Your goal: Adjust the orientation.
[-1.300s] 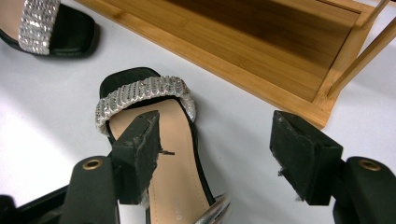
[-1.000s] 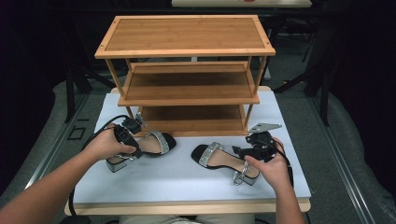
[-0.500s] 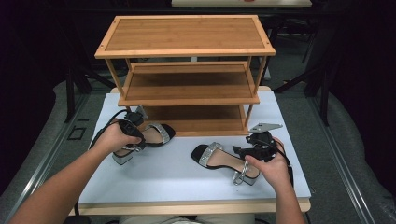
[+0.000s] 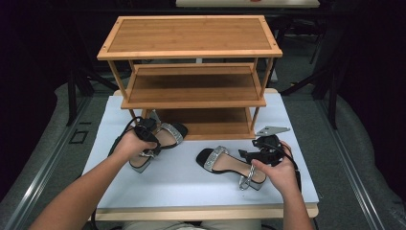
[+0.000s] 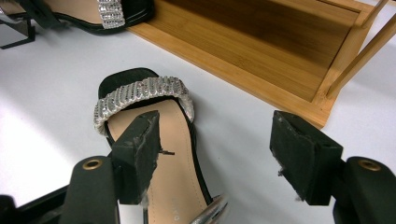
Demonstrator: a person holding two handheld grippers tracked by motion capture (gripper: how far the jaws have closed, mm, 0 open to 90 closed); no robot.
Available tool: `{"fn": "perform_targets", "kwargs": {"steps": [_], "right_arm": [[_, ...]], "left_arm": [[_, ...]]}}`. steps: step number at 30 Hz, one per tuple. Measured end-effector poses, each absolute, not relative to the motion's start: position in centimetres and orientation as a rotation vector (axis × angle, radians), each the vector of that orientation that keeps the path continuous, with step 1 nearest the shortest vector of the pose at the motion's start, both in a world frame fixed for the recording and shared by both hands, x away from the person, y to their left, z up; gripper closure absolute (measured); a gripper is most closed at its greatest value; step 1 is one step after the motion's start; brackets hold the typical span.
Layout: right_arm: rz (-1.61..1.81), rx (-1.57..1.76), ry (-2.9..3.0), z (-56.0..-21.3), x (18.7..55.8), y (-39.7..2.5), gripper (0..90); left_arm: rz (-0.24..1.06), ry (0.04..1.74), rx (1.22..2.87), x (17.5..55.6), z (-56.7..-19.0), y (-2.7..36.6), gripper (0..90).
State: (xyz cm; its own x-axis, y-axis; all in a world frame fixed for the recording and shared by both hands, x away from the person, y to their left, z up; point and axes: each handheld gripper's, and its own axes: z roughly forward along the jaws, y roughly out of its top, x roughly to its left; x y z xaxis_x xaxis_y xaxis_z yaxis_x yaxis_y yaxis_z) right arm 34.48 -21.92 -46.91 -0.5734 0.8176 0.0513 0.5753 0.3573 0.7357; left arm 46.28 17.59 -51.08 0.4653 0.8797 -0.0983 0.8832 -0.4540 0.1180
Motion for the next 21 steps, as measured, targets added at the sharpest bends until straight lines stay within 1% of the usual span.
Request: {"fn": "perform_targets", "kwargs": {"steps": [3, 4, 7, 9, 10, 13, 15, 16, 21], "right_arm": [[1.046, 1.233, 2.291, -46.9, 34.5, -21.9, 33.1], [1.046, 1.233, 2.291, -46.9, 34.5, -21.9, 33.1], [1.046, 1.234, 2.291, -46.9, 34.5, -21.9, 33.1], [1.046, 1.231, 2.290, -46.9, 34.5, -21.9, 33.1], [1.047, 1.233, 2.290, -46.9, 34.5, -21.9, 33.1], [1.052, 1.235, 2.293, -46.8, 34.4, -22.0, 33.1], [1.047, 1.236, 2.288, -46.8, 34.4, -22.0, 33.1], [1.050, 1.234, 2.288, -46.8, 34.4, -22.0, 33.1], [1.049, 1.229, 2.289, -46.7, 34.4, -22.0, 33.1]], "left_arm": [[-0.048, 1.547, 2.527, 46.2, -50.9, 17.8, 42.4], [-0.048, 1.542, 2.521, 46.2, -50.8, 17.9, 39.2], [0.008, 1.516, 2.534, 45.8, -49.9, 18.2, 36.5], [-0.001, 1.520, 2.506, 45.3, -48.9, 18.6, 35.7], [0.004, 1.462, 2.521, 45.1, -48.3, 19.0, 34.8], [-0.003, 1.379, 2.524, 44.2, -46.6, 20.2, 34.8], [-0.006, 1.344, 2.492, 43.3, -45.4, 21.1, 34.6], [0.002, 1.318, 2.479, 42.5, -44.5, 21.9, 34.6], [0.069, 1.252, 2.467, 40.2, -42.7, 24.5, 34.6]]}}
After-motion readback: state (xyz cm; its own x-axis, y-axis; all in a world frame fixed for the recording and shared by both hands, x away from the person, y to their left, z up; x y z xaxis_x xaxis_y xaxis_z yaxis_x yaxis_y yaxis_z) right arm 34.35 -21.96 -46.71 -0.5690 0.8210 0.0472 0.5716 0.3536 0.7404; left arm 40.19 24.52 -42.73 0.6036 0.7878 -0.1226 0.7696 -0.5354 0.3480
